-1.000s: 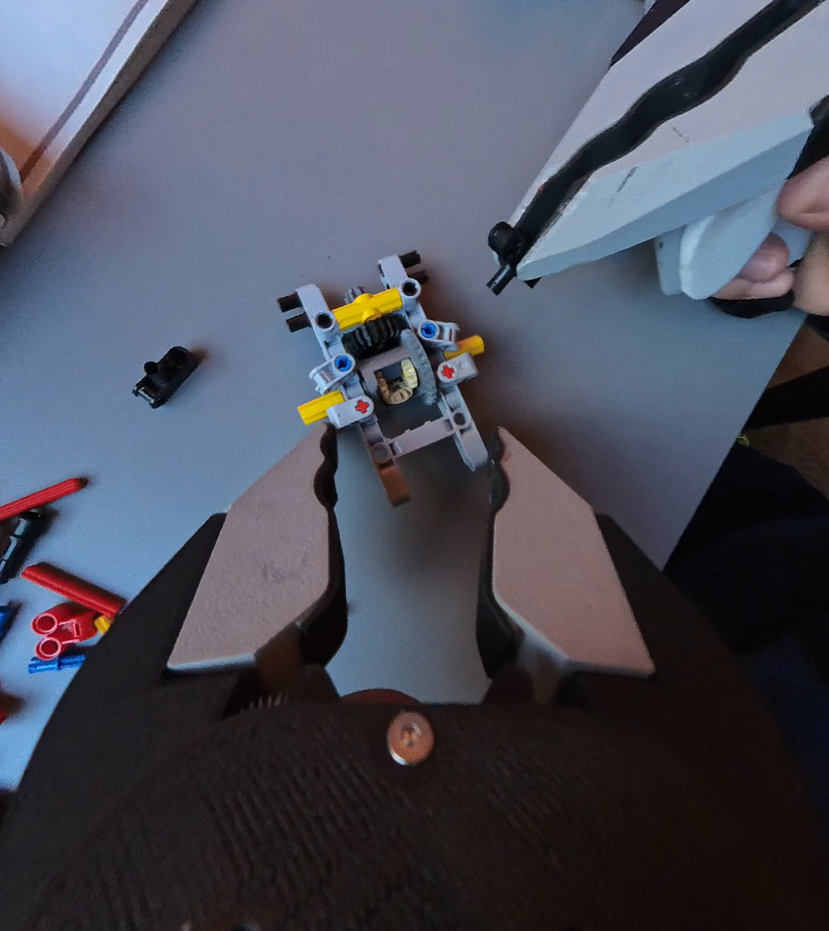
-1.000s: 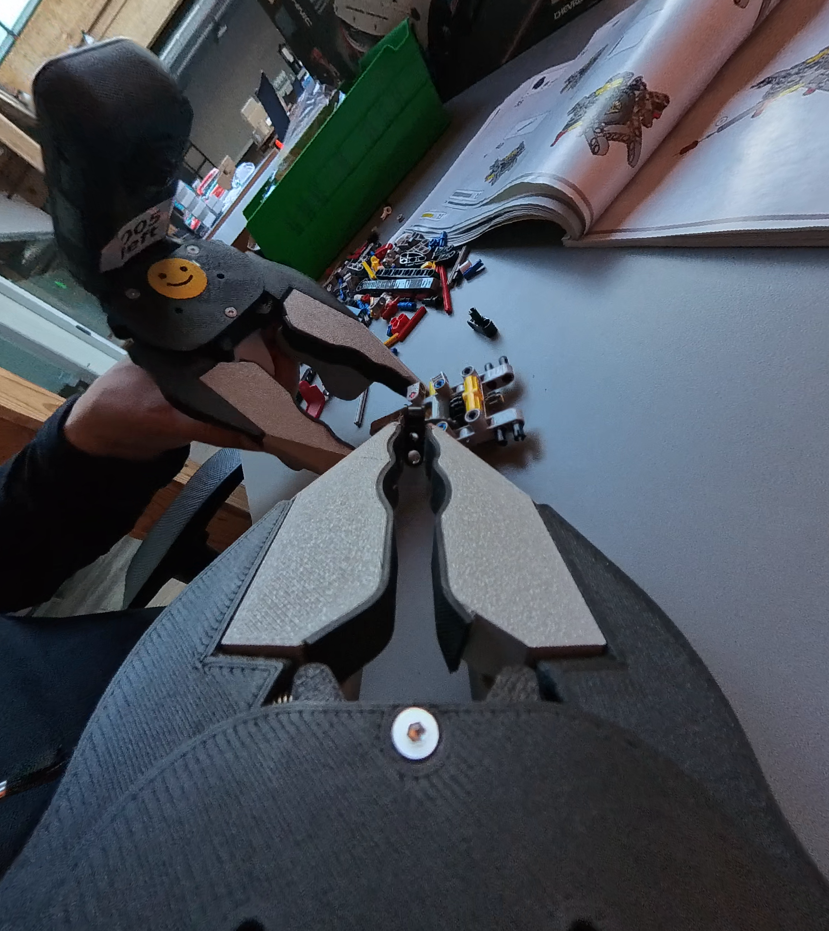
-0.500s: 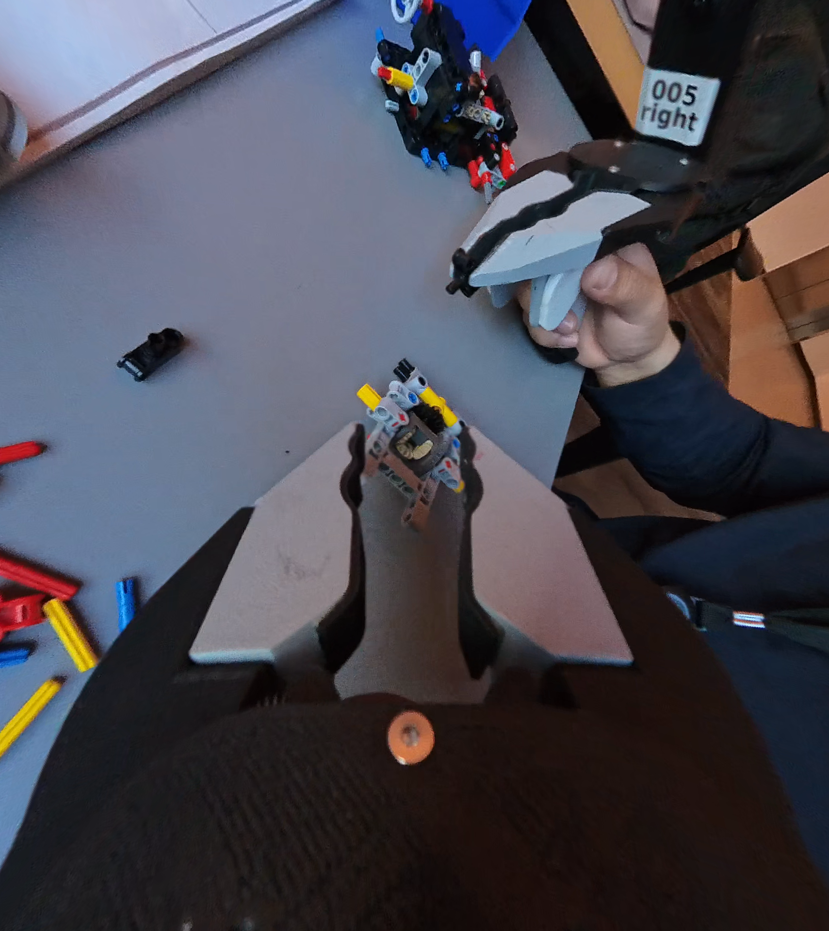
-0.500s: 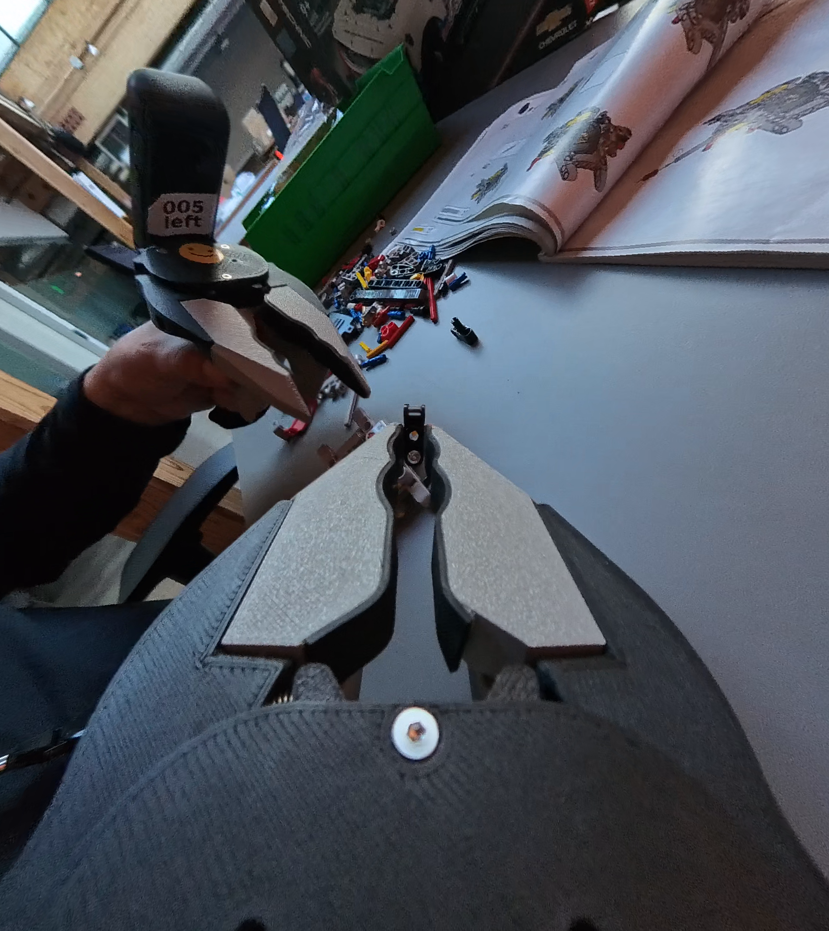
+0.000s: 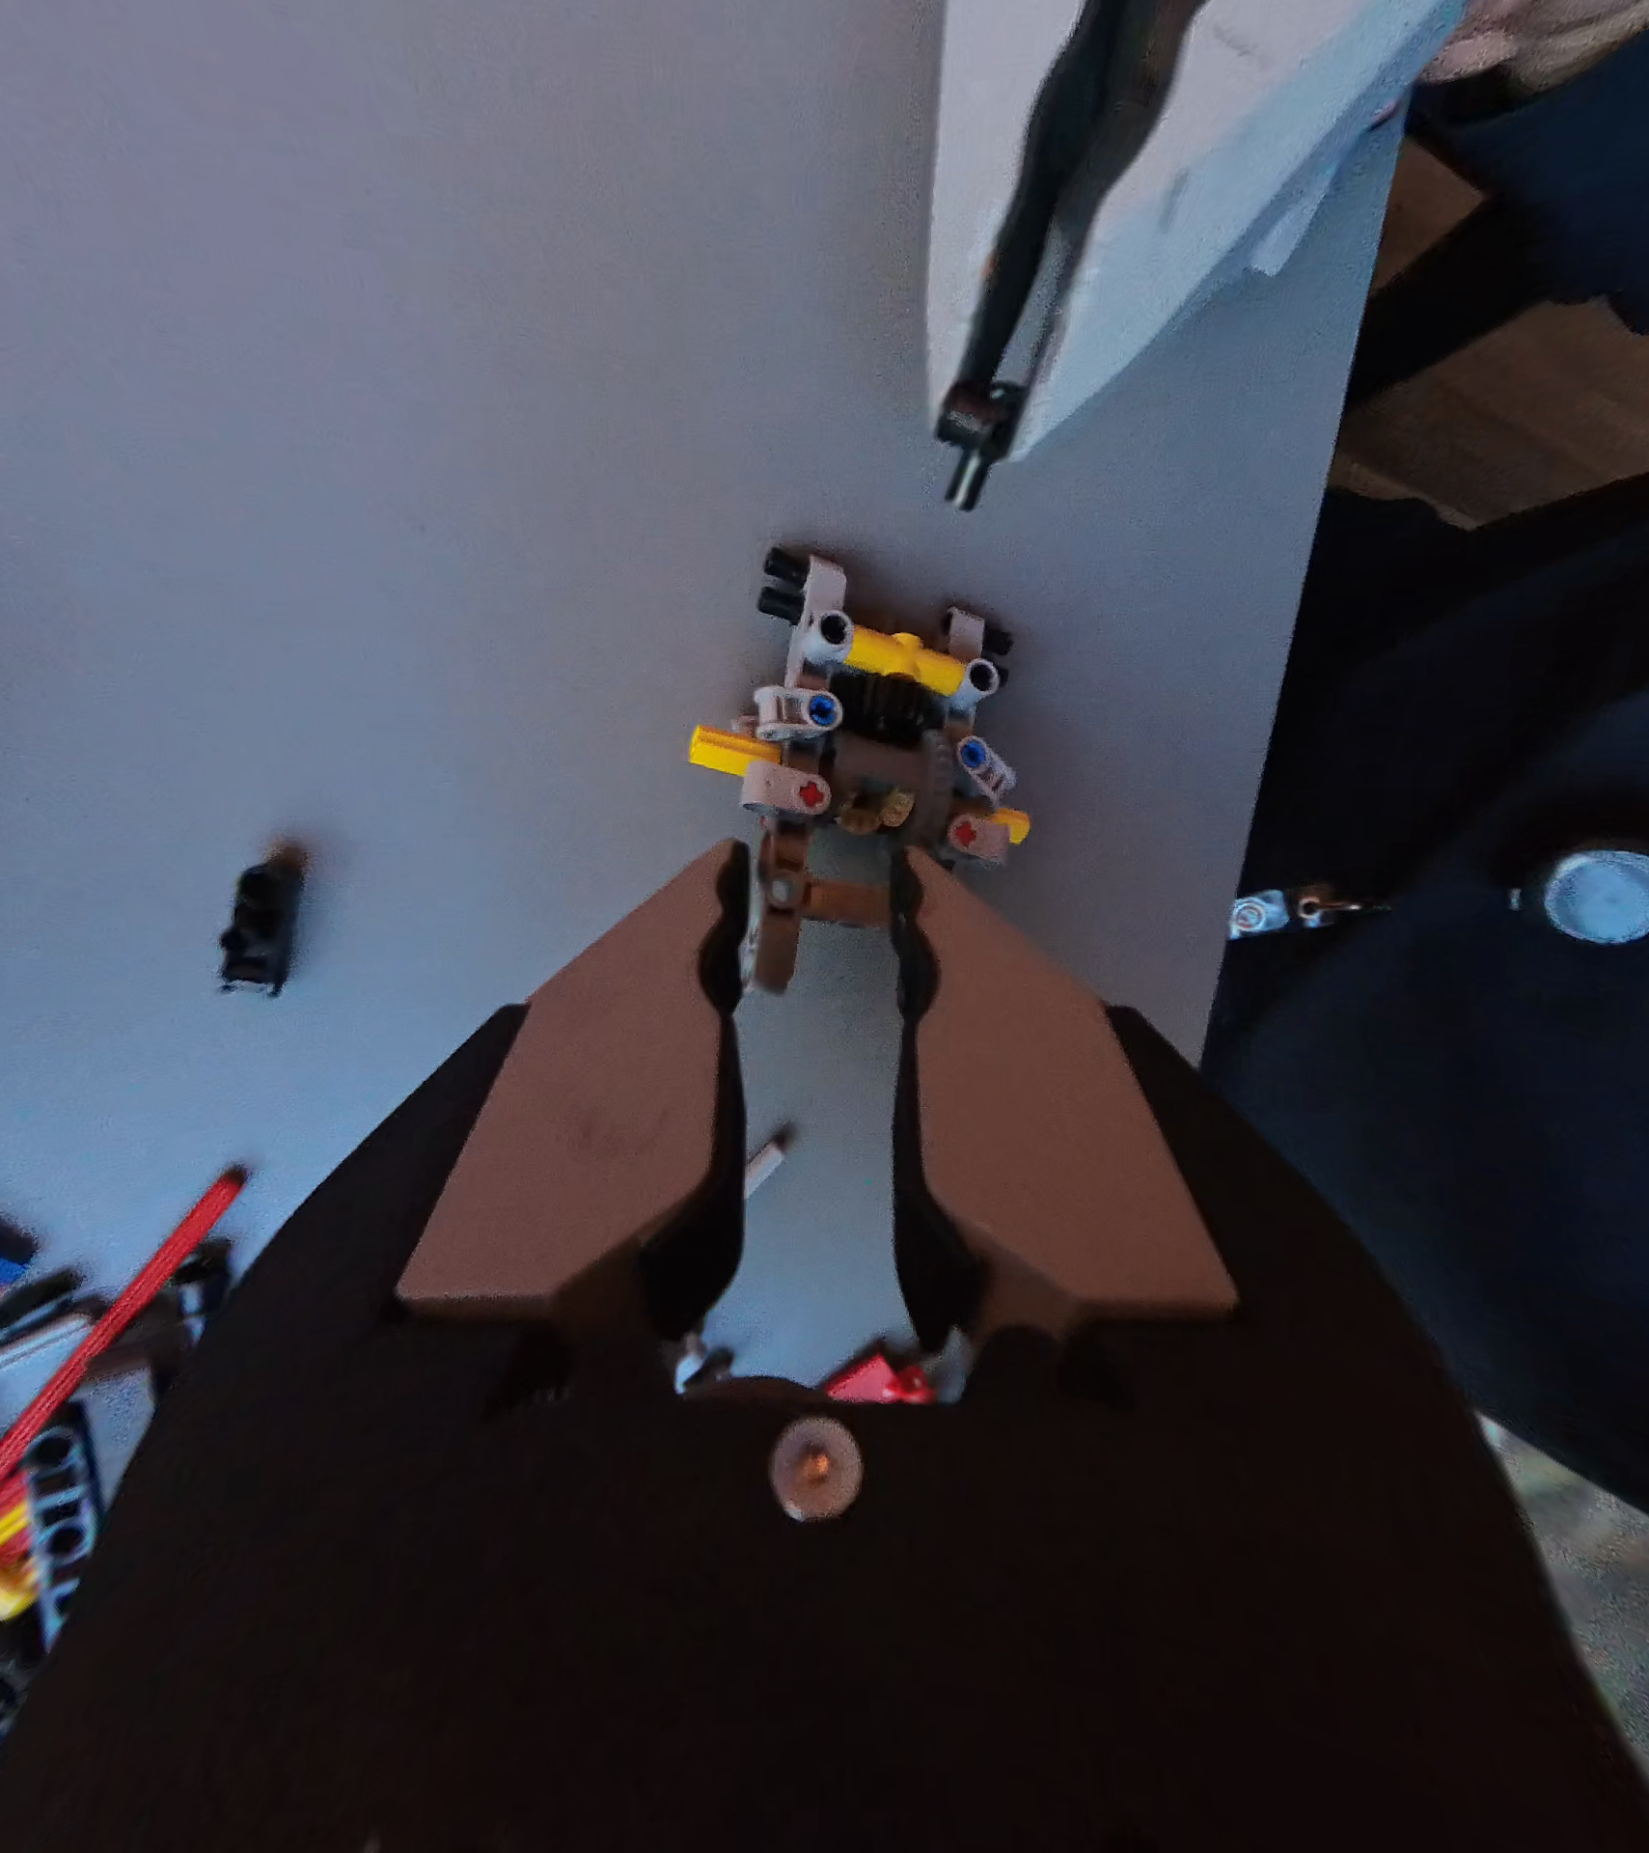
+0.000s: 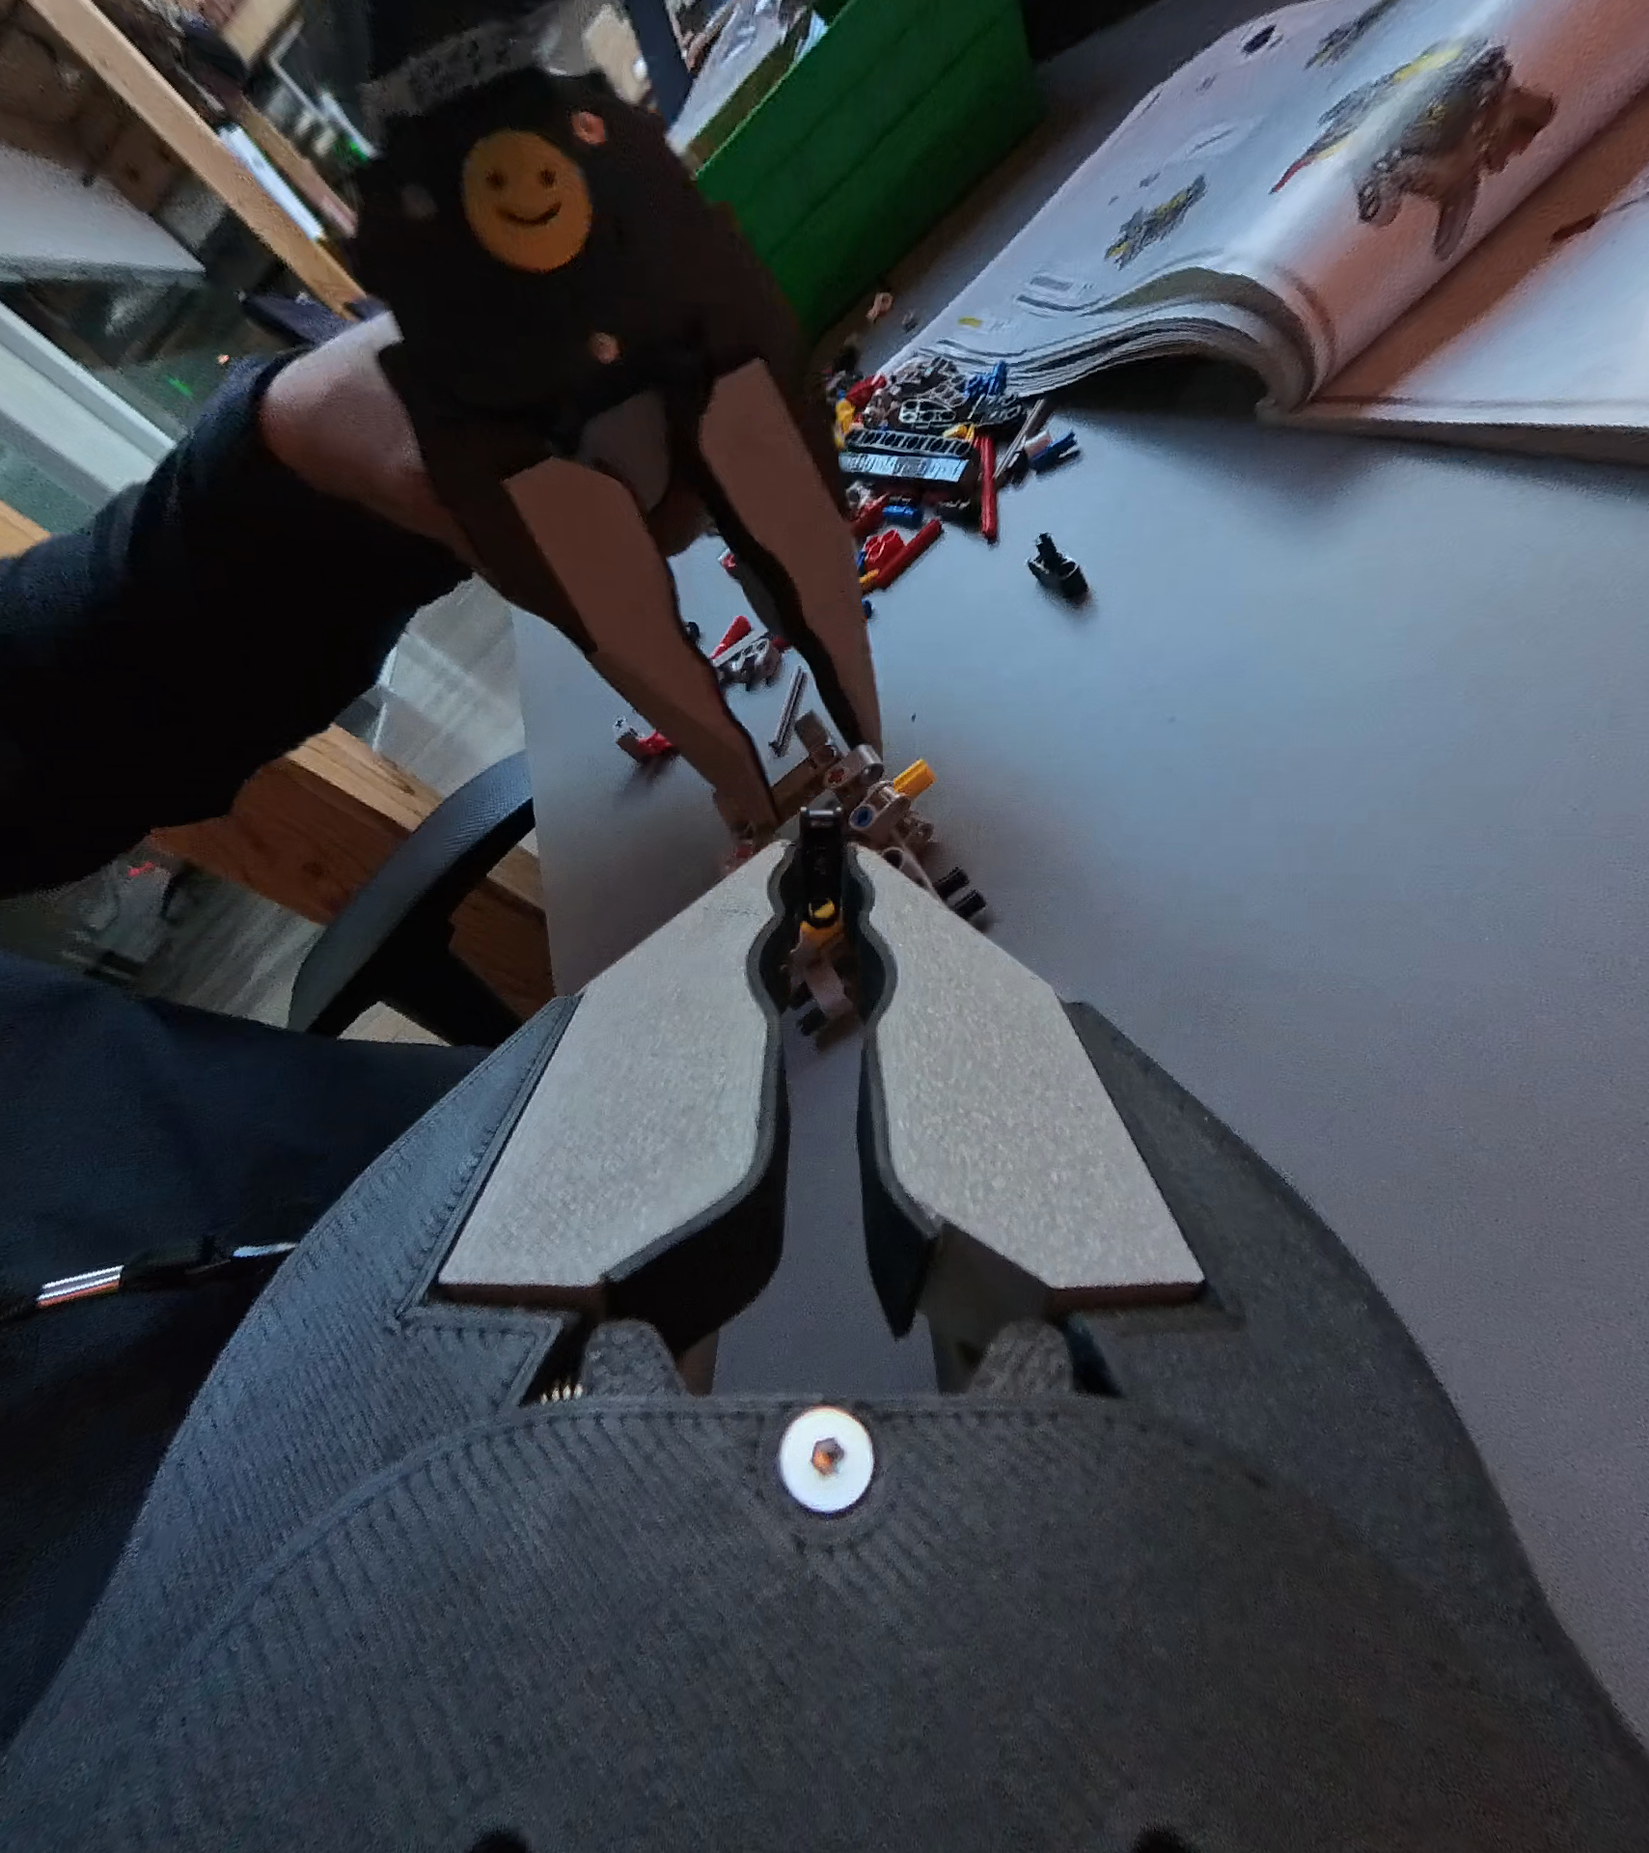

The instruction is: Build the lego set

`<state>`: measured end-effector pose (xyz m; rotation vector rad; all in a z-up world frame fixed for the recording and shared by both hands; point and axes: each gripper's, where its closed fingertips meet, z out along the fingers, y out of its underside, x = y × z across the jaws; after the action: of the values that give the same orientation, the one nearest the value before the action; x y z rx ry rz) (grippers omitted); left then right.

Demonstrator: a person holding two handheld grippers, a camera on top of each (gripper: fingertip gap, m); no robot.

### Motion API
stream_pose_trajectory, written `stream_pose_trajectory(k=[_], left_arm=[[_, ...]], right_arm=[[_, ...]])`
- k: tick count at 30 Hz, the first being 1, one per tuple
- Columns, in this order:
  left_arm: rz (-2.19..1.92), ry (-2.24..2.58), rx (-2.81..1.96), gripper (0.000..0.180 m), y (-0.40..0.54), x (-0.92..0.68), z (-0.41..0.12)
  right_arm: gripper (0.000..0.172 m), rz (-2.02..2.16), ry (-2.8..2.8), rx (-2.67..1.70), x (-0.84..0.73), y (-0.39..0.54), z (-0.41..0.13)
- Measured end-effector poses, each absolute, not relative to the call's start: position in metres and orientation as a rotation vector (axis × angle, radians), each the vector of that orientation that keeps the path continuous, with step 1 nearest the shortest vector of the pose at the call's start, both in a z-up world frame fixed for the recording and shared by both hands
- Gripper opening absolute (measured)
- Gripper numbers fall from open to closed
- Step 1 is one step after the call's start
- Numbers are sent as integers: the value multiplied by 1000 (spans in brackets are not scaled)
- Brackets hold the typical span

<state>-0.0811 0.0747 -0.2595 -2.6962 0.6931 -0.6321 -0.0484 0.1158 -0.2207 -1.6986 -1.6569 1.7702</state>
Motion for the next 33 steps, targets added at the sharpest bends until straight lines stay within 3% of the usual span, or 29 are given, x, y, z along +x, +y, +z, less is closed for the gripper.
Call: stream_pose_trajectory(k=[6,12,18,26,33], left_arm=[[-678,666,-2716,8,75,-81,-268],[-745,311,-2555,7,83,-86,-268],[-1027,-157,-2067,7,94,-88,-223],[-1140,-278,-1882,7,83,-74,-204],[-1339,-328,-1934,7,83,-53,-214]], right_arm=[[4,1852,-1590,-1689,-42,123,-213],[4,1754,-1670,-1630,-40,115,-216],[4,1657,-1589,-1294,-42,103,-185],[4,1492,-1396,-1016,-38,98,-155],[4,1187,-1529,-995,-44,95,-169]])
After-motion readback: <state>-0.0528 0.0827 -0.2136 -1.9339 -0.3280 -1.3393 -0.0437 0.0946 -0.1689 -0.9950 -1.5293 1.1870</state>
